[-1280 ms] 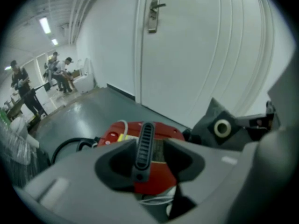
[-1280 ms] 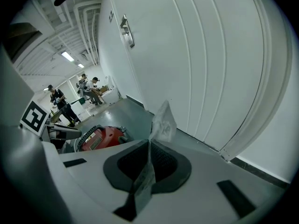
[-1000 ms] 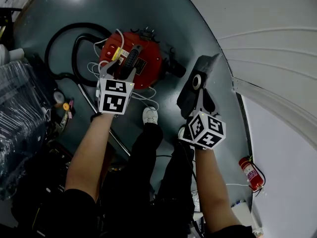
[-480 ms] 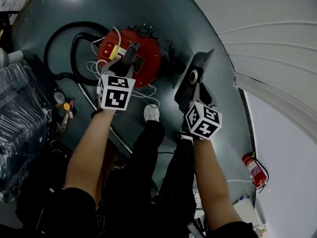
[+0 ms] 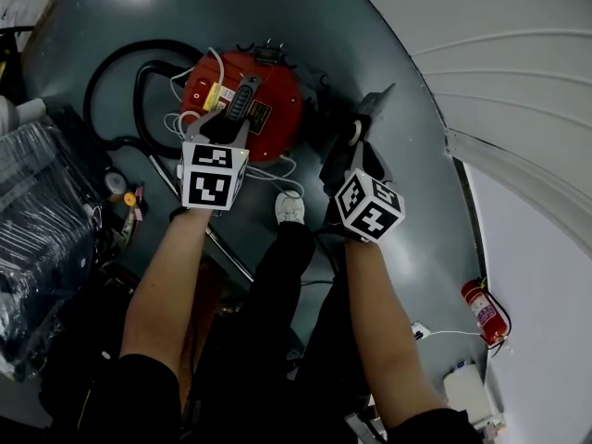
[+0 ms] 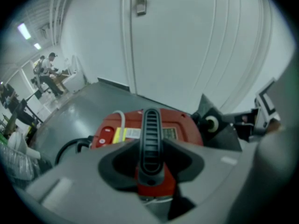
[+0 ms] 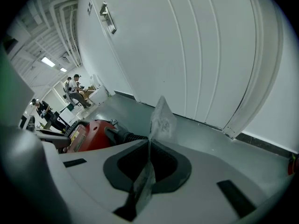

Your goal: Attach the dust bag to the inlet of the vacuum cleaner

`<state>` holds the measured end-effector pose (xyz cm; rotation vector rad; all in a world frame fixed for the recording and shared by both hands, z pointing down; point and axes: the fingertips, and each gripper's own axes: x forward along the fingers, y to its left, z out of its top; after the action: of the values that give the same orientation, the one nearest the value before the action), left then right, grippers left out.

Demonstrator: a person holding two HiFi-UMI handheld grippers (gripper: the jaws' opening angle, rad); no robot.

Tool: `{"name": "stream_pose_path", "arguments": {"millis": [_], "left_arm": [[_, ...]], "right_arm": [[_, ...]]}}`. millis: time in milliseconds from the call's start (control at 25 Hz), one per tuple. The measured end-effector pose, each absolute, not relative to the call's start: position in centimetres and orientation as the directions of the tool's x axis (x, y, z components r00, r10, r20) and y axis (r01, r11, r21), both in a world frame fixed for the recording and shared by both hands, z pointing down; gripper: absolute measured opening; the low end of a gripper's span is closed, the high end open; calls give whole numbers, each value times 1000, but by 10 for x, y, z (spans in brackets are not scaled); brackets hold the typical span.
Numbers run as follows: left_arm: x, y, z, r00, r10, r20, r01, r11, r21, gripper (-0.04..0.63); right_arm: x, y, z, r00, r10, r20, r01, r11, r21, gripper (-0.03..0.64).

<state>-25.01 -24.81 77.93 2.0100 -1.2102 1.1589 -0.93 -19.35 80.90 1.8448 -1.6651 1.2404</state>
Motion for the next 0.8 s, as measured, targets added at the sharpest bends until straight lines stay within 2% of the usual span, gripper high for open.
{"name": "stream_pose_path", "arguments": {"millis": [440, 800], "left_arm": [[-251, -248, 780, 237, -437, 868, -886, -465, 8, 155], [-250, -248, 780, 241, -440, 865, -883, -469, 8, 155]], "right_arm": [[-30, -207, 816, -114, -623, 774, -915, -237, -326, 11], [-43, -215, 821, -154, -602, 783, -857, -313, -409, 9]]}}
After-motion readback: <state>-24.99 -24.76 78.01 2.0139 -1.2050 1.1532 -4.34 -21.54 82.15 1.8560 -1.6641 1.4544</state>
